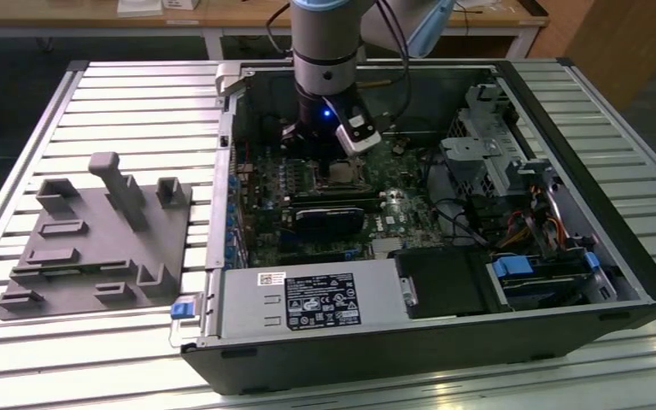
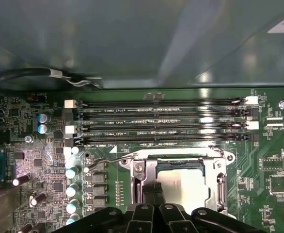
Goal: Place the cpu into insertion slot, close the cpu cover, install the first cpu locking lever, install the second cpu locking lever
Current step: 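Close the cpu cover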
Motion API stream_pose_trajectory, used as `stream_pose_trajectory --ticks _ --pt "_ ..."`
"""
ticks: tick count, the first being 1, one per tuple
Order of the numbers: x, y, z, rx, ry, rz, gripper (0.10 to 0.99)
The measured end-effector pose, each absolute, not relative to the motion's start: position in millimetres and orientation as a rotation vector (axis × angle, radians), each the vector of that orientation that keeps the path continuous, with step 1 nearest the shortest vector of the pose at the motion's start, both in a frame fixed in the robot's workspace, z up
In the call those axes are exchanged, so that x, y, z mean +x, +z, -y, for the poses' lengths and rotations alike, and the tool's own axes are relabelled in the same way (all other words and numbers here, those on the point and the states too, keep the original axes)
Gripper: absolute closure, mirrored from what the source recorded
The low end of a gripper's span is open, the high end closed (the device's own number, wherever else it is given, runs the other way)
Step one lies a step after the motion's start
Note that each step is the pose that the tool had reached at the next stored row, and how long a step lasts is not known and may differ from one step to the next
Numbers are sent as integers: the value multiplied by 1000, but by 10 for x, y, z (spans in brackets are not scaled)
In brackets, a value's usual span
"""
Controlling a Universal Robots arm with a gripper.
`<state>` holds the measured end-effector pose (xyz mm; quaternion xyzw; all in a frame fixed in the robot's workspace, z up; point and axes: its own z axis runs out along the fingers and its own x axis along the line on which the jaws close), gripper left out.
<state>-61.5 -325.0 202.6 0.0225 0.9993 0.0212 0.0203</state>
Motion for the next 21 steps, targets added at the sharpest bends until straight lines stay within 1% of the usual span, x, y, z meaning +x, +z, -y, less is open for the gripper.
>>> stream_pose_trajectory --ticks 9,15,21 --pt "-615 2191 3250 70 66 -3099 980" --pt "-604 2194 3250 70 65 -3099 980" --pt "-419 2193 3250 69 66 -3100 980"
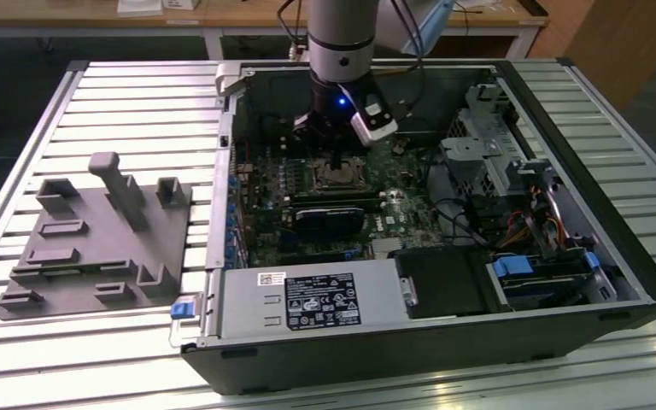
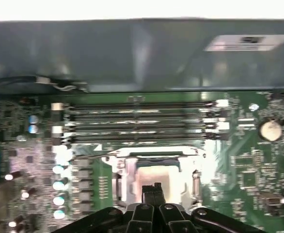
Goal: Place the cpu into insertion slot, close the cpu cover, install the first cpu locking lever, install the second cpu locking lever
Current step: 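Close the cpu cover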
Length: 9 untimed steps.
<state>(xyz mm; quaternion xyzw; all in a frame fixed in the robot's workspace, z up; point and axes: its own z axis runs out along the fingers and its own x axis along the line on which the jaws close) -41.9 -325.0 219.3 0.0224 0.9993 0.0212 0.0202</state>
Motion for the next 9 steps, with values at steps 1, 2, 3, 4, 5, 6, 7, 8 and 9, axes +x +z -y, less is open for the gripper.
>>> stream_pose_trajectory --ticks 1,2,3,4,5,6,7,8,9 --pt "-389 2193 3250 70 66 -3100 980" --pt "-365 2193 3250 70 66 -3100 980" --pt "-348 2194 3250 70 66 -3100 980" --pt "-342 2193 3251 70 66 -3100 980" --pt "-342 2194 3250 70 66 -3100 980" --pt "-342 2198 3250 70 65 -3100 980" --pt "-342 2208 3250 70 66 -3100 980" --pt "-342 2225 3250 70 66 -3100 980" --pt "-342 2246 3250 70 66 -3100 980"
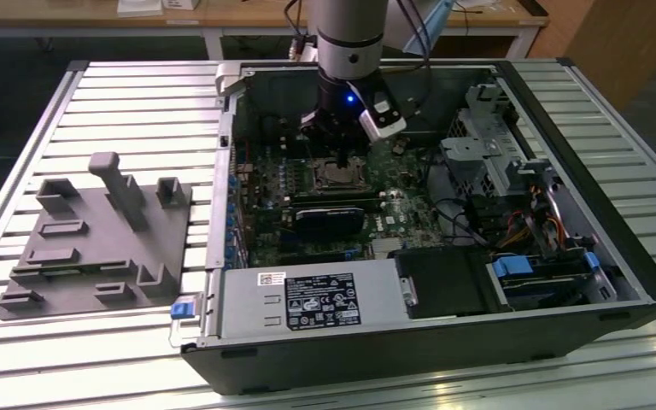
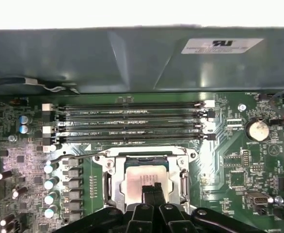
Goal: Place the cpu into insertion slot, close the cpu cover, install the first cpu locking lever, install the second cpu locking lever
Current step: 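Close the cpu cover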
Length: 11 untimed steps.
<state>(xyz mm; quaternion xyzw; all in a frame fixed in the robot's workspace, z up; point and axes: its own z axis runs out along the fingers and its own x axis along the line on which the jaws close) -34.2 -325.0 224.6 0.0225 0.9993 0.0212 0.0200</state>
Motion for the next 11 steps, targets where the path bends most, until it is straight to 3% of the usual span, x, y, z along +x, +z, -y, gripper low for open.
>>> stream_pose_trajectory --ticks 11 --pt "-342 2443 3250 70 65 -3100 980"
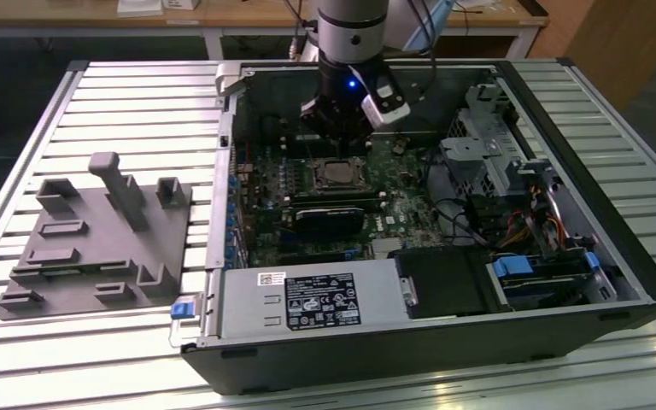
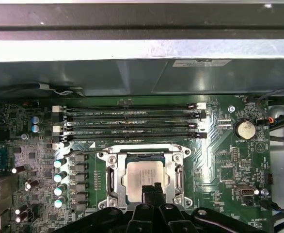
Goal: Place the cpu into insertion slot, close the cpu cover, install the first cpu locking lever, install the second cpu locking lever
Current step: 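Close the cpu cover, then install the first cpu locking lever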
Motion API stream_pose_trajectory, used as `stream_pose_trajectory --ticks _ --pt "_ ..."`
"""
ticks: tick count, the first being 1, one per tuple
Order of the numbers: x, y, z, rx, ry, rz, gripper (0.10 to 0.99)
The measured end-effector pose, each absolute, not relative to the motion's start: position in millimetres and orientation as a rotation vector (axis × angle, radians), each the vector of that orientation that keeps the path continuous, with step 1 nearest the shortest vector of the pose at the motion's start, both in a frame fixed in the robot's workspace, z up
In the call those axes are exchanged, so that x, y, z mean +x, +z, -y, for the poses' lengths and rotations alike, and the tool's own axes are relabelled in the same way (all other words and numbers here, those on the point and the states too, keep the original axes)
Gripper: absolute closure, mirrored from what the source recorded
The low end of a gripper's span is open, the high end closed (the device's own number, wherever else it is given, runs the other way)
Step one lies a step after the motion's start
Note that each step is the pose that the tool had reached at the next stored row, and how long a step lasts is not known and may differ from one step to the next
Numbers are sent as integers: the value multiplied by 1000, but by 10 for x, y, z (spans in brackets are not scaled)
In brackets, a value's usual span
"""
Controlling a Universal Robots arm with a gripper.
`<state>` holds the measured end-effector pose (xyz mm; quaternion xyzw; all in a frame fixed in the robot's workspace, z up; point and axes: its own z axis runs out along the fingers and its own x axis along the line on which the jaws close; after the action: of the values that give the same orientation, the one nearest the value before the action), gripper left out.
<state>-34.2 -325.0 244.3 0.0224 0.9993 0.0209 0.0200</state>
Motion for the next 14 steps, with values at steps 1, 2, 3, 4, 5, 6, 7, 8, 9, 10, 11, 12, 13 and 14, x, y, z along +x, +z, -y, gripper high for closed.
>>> stream_pose_trajectory --ticks 1,2,3,4,5,6,7,8,9,10,11,12,13,14 --pt "-341 2444 3250 70 65 -3100 980" --pt "-341 2444 3250 69 65 -3100 980" --pt "-342 2444 3250 70 64 -3100 980" --pt "-342 2445 3250 70 61 -3100 980" --pt "-342 2445 3250 69 58 -3100 980" --pt "-342 2445 3250 70 58 -3100 980" --pt "-342 2445 3250 69 58 -3100 980" --pt "-342 2445 3250 69 57 -3100 980" --pt "-342 2445 3250 69 57 -3100 980" --pt "-342 2445 3250 69 57 -3100 980" --pt "-342 2445 3250 69 57 -3100 980" --pt "-342 2445 3250 69 56 -3100 980" --pt "-342 2445 3250 69 56 -3100 980" --pt "-342 2445 3250 69 56 -3100 980"
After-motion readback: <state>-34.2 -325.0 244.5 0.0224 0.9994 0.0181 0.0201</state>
